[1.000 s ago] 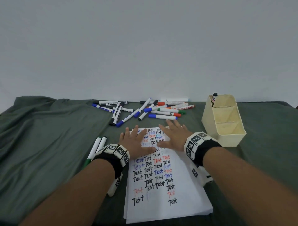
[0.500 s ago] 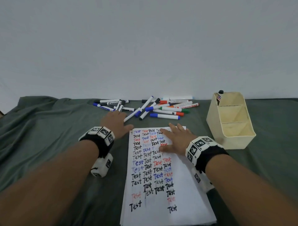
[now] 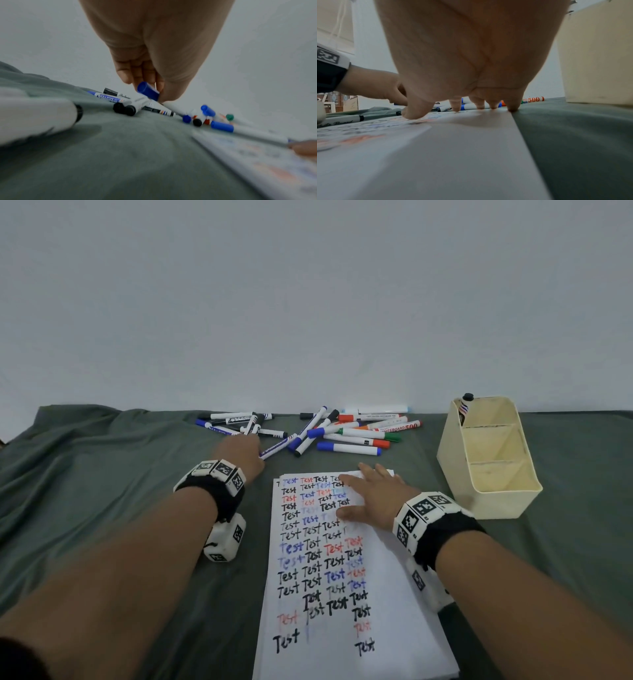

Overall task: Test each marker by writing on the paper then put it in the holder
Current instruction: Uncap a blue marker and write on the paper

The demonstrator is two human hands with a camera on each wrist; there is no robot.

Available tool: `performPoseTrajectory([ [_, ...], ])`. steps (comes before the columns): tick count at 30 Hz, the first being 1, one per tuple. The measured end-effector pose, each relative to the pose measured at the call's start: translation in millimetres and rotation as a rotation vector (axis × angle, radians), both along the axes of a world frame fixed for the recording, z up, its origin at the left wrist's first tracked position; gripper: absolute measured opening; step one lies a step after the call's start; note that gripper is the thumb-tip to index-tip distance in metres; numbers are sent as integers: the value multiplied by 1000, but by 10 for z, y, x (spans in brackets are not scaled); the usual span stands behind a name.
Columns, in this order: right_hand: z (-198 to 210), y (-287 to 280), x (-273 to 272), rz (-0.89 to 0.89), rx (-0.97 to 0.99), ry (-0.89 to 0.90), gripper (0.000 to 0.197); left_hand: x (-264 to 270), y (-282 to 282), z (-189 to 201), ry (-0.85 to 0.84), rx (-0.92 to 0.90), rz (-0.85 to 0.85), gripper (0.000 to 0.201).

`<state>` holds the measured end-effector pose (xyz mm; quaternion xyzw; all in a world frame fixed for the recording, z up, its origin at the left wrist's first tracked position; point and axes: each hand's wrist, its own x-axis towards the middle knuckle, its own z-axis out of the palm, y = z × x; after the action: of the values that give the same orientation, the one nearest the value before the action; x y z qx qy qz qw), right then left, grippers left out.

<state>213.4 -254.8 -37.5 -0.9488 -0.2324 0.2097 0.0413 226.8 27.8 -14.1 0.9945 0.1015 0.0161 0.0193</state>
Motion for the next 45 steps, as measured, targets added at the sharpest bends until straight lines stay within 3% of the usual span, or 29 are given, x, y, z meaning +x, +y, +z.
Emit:
performPoseTrajectory([
  [5, 57, 4, 0, -28, 79, -97, 86, -169, 37, 168, -315, -280, 22, 17],
  [9, 116, -8, -34, -50, 288, -273, 92, -339, -161, 304, -444, -407, -173, 18],
  [14, 150, -12, -108, -52, 327, -589, 97, -392, -582, 272, -350, -419, -454, 25],
  [18, 233, -27, -104, -159, 354, -688, 58, -424, -788, 223, -312, -489, -476, 21],
  [20, 247, -32, -90, -137, 345, -695, 33, -449, -855, 215, -266, -485, -465, 19],
  [22, 233, -27, -79, -93, 304, -629, 23, -478, -893, 221, -184, -499, -445, 19],
  [24, 224, -25, -78, -64, 285, -574, 20, -488, -897, 223, -62, -419, -434, 23],
  [27, 196, -11, -68, -20, 234, -562, 20, -453, -883, 194, 23, -126, -456, 28],
  [31, 187, -27, -41, -50, 249, -522, 17, -356, -753, 189, 59, -114, -418, 29],
  [32, 187, -45, -36, -74, 278, -519, 17, -324, -667, 183, 66, -142, -369, 36],
  [35, 184, -79, -35, -129, 309, -514, 15, -296, -388, 169, 75, -277, -190, 115],
  [36, 185, -75, -35, -142, 310, -516, 14, -305, -324, 148, 65, -328, -145, 126],
  [37, 187, -69, -35, -151, 315, -515, 14, -307, -282, 120, 56, -367, -122, 125],
  [39, 190, -51, -35, -158, 322, -505, 16, -287, -230, 56, 46, -353, -125, 94],
  [42, 190, -39, -36, -162, 322, -490, 16, -285, -183, 42, 63, -231, -150, 45],
  [45, 192, -33, -42, -163, 329, -485, 17, -274, -126, 108, 134, -63, -179, 19],
])
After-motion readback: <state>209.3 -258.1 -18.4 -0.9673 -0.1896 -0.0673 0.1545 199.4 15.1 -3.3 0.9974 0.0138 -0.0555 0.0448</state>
